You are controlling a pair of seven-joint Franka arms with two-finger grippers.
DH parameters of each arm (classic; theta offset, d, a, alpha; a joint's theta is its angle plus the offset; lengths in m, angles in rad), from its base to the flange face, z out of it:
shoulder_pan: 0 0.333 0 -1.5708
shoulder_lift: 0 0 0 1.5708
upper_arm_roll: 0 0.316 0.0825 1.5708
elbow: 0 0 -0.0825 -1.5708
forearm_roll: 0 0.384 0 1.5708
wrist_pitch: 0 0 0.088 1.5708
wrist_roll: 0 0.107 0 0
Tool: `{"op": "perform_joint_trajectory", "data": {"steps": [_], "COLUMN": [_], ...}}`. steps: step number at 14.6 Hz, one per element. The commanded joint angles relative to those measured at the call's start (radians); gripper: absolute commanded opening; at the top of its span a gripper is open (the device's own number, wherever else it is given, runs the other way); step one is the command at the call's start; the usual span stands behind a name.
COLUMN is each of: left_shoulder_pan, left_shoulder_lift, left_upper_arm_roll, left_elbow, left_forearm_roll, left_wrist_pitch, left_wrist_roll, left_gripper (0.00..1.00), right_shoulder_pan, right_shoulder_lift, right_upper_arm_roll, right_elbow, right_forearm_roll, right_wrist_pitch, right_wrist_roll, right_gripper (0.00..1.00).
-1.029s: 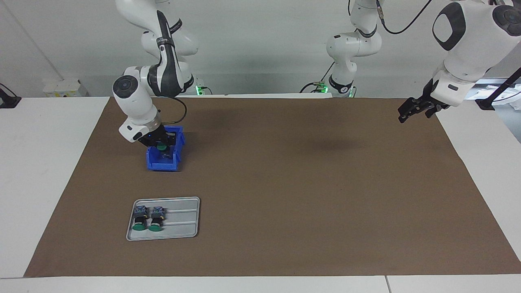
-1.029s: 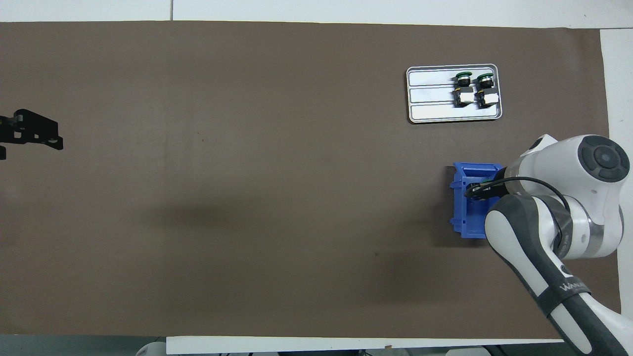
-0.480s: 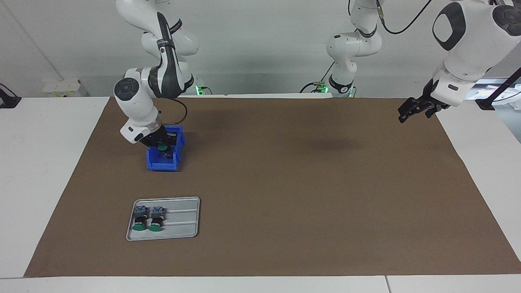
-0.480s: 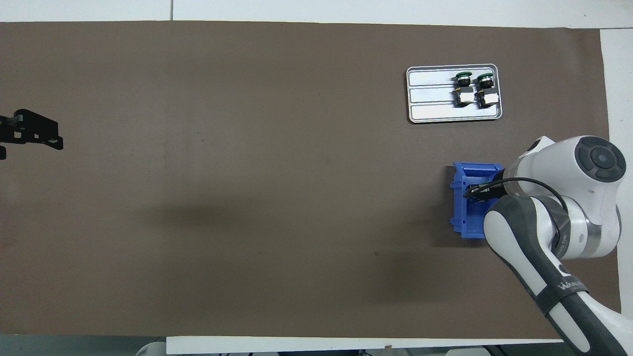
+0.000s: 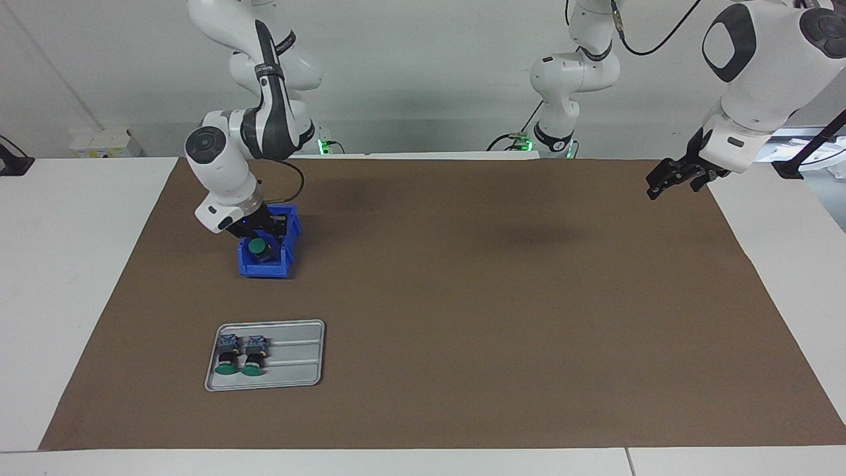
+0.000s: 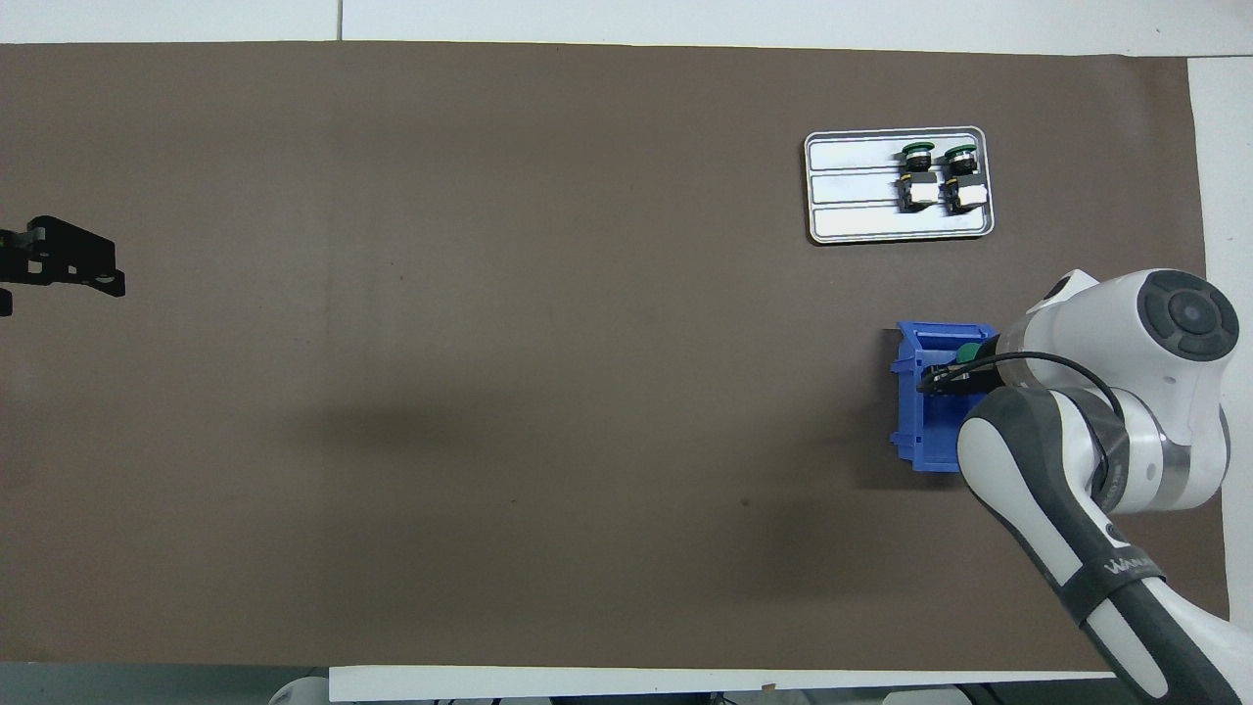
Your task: Place and press button with both arms
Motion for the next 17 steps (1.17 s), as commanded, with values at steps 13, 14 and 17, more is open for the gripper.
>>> {"op": "perform_joint_trajectory", "data": {"steps": [13,14,17], "left_shoulder_pan": [-0.033,-0.039,-0.039], "left_shoulder_lift": [-0.015,-0.015,-0.015], "left_upper_arm_roll": [0.006,0.006,0.006], "left_elbow": [-0.006,-0.005,-0.008], "left_forearm_roll": [0.014,0.014,0.014], "left_wrist_pitch": [0.007,0.01,0.009], "left_wrist_roll": [0.003,0.004,0.007], "left_gripper": [1.0,1.0,1.0], "right_shoulder_pan": [-0.079,-0.085,-0.096], "right_shoulder_lift": [-0.038,-0.024,0.082], "right_upper_arm_roll": [-0.009,-0.011,-0.02], "right_elbow": [0.491,0.579,0.89], "right_forearm_roll": [-0.015,-0.015,-0.03], "right_wrist_pitch": [-0.476,-0.535,-0.789], "right_wrist_roll": [-0.016,-0.014,-0.013], "right_gripper": [1.0,1.0,1.0]}}
